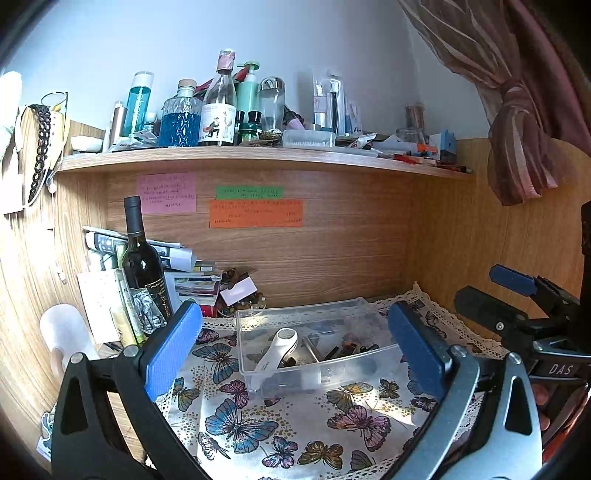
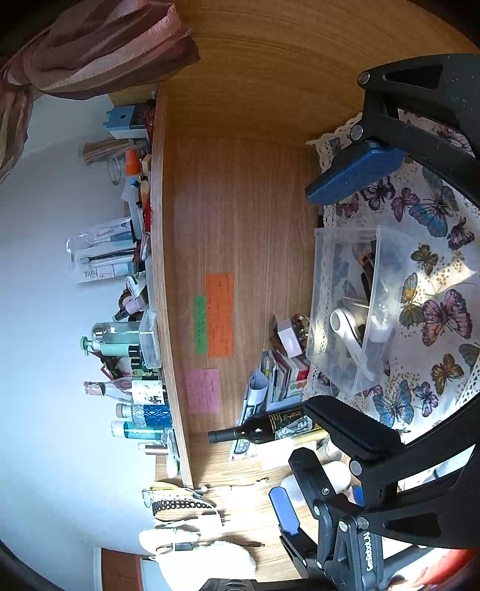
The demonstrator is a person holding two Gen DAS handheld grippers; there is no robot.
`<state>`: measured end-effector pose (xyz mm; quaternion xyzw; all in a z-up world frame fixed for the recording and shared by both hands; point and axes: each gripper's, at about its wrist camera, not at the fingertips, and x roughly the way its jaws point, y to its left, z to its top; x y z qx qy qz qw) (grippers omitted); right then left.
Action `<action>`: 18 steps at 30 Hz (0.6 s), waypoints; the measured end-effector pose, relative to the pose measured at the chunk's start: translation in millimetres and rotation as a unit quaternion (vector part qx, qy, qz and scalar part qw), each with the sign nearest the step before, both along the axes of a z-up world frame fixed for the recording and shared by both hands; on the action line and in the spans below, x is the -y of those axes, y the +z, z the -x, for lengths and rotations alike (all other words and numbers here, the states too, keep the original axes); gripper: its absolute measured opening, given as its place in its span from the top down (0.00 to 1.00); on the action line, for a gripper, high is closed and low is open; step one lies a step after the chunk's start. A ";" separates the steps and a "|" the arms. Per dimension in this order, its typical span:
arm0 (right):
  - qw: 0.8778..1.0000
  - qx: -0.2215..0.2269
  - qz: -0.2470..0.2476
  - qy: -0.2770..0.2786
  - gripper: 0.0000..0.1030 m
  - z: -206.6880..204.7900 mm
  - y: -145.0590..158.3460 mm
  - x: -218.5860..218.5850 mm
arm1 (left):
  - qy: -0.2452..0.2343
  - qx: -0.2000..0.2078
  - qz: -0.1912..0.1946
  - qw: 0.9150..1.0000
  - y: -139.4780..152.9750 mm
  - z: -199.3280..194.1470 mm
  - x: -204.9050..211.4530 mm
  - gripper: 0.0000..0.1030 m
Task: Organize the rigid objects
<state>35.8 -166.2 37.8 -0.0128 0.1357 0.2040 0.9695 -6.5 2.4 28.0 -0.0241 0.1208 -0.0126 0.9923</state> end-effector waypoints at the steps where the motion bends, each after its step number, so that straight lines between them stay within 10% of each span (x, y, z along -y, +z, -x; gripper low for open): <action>1: 1.000 0.000 0.000 0.000 0.00 -0.1 0.0 -0.2 | -0.001 -0.001 0.001 1.000 -0.4 -0.3 -0.1 0.01; 18: 1.000 -0.005 -0.007 -0.002 0.00 -3.2 -0.5 0.5 | -0.004 -0.011 0.007 1.000 -1.3 -9.6 -0.6 0.00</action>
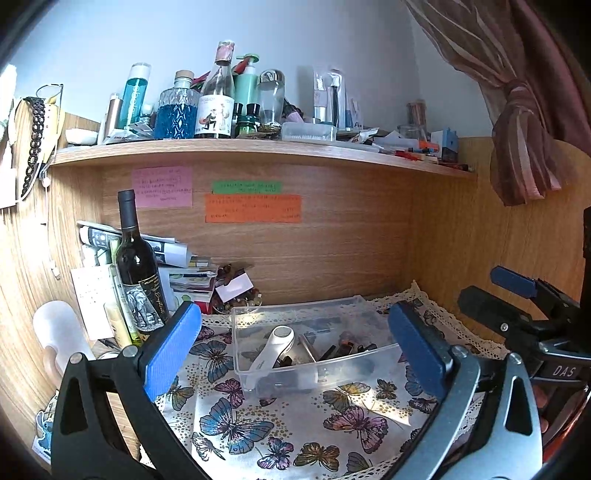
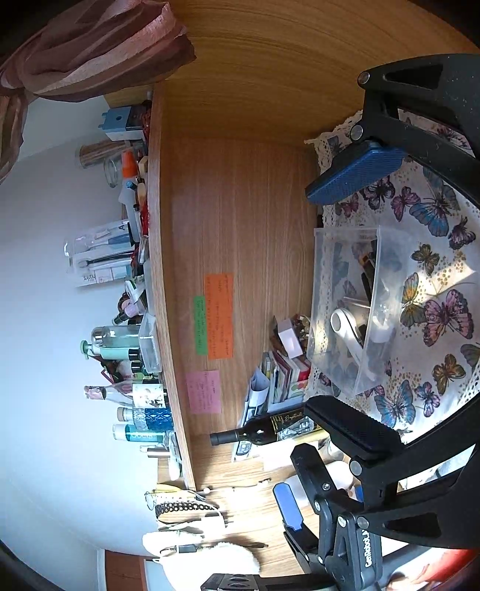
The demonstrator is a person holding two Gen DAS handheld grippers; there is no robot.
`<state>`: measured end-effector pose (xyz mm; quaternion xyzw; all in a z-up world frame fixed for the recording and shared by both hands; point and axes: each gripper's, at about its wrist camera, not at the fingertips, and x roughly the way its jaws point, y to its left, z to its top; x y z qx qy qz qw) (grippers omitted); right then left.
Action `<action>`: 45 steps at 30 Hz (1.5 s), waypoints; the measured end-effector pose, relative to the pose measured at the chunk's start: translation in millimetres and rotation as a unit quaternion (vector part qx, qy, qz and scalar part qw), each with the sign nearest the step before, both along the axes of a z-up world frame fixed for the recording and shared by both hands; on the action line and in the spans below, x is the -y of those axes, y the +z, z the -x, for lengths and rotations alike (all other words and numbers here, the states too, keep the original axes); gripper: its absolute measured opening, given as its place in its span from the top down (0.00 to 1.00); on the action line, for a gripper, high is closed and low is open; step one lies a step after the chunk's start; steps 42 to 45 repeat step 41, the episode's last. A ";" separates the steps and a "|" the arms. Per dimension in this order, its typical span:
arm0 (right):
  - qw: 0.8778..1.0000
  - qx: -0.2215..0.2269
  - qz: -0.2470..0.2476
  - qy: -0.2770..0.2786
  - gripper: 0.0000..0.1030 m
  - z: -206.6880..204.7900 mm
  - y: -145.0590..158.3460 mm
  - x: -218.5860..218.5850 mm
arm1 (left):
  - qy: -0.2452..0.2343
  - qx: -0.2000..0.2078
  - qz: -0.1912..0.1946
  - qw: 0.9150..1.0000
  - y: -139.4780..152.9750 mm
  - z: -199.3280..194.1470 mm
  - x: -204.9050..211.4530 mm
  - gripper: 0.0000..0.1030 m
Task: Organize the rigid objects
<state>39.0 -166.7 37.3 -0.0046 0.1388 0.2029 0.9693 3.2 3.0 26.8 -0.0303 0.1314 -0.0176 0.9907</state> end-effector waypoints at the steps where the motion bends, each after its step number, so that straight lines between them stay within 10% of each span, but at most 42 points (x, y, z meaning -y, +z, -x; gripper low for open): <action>1: 1.000 -0.001 -0.001 0.000 0.00 -0.2 -0.1 0.6 | -0.001 -0.001 -0.001 1.000 -0.2 -0.5 0.5 0.00; 45: 1.000 -0.012 0.003 0.004 0.00 -7.2 -5.8 -2.9 | -0.013 0.001 -0.001 1.000 -2.7 -0.8 1.4 0.00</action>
